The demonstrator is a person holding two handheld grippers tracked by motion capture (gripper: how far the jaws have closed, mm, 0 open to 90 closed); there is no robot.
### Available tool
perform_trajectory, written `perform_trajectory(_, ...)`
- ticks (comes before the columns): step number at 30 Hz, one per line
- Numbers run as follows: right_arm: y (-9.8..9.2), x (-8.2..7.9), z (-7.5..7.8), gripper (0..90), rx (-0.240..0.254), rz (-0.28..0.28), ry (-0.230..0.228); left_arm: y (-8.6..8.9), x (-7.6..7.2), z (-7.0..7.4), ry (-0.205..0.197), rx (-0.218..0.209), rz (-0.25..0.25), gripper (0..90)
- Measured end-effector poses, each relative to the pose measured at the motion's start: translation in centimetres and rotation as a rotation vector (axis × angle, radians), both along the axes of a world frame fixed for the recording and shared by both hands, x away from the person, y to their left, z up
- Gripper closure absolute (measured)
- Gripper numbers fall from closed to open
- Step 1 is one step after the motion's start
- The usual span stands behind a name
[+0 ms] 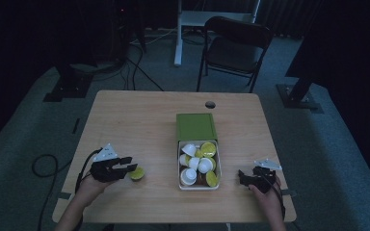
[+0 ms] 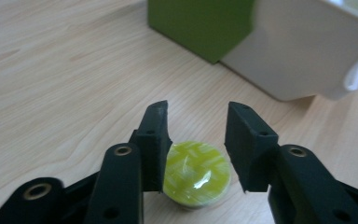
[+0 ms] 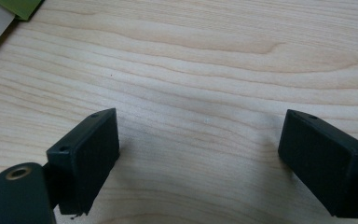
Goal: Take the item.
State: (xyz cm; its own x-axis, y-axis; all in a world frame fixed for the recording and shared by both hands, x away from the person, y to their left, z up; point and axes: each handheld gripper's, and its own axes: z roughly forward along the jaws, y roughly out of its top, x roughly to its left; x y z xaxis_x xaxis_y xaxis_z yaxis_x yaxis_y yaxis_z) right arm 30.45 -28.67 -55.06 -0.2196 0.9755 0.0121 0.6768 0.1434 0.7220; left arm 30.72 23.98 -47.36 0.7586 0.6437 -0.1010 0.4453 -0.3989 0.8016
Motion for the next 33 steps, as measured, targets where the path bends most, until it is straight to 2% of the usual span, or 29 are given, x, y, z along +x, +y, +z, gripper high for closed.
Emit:
perform_trajectory(1,0.0,0.0,0.0,11.8,0.0,0.0,0.0,-0.2,0.0,0.2,0.001,-0.008,-0.011,55.4)
perform_trajectory(3,0.0,0.0,0.0,11.8,0.0,0.0,0.0,-0.6,-0.1,0.4,0.003,-0.013,-0.023,54.9)
perform_trajectory(5,0.0,0.0,0.0,11.8,0.0,0.0,0.0,-0.9,-0.1,0.6,0.001,-0.017,-0.029,48.8)
perform_trajectory(7,0.0,0.0,0.0,11.8,0.0,0.0,0.0,-1.2,-0.1,0.8,0.005,-0.025,-0.038,48.8)
perform_trajectory(8,0.0,0.0,0.0,11.8,0.0,0.0,0.0,-1.4,-0.1,0.8,0.009,-0.029,-0.043,43.6)
perform_trajectory(9,0.0,0.0,0.0,11.8,0.0,0.0,0.0,-1.6,-0.2,0.9,0.008,-0.031,-0.046,43.3)
perform_trajectory(12,0.0,0.0,0.0,11.9,0.0,0.0,0.0,-2.3,-0.4,1.0,0.013,-0.034,-0.078,37.9)
perform_trajectory(17,0.0,0.0,0.0,11.8,0.0,0.0,0.0,-3.8,-0.9,0.8,0.023,-0.023,-0.136,33.7)
perform_trajectory(21,0.0,0.0,0.0,11.8,0.0,0.0,0.0,-4.8,-1.2,0.4,0.054,-0.042,-0.196,25.2)
perform_trajectory(22,0.0,0.0,0.0,11.8,0.0,0.0,0.0,-5.0,-1.3,0.3,0.06,-0.046,-0.2,25.0)
perform_trajectory(24,0.0,0.0,0.0,11.8,0.0,0.0,0.0,-5.3,-1.3,0.2,0.065,-0.042,-0.203,19.1)
perform_trajectory(30,0.0,0.0,0.0,11.8,0.0,0.0,0.0,-6.7,-2.2,-0.7,0.038,-0.02,-0.214,19.0)
perform_trajectory(33,0.0,0.0,0.0,11.8,0.0,0.0,0.0,-7.2,-2.5,-1.0,0.035,-0.017,-0.219,14.5)
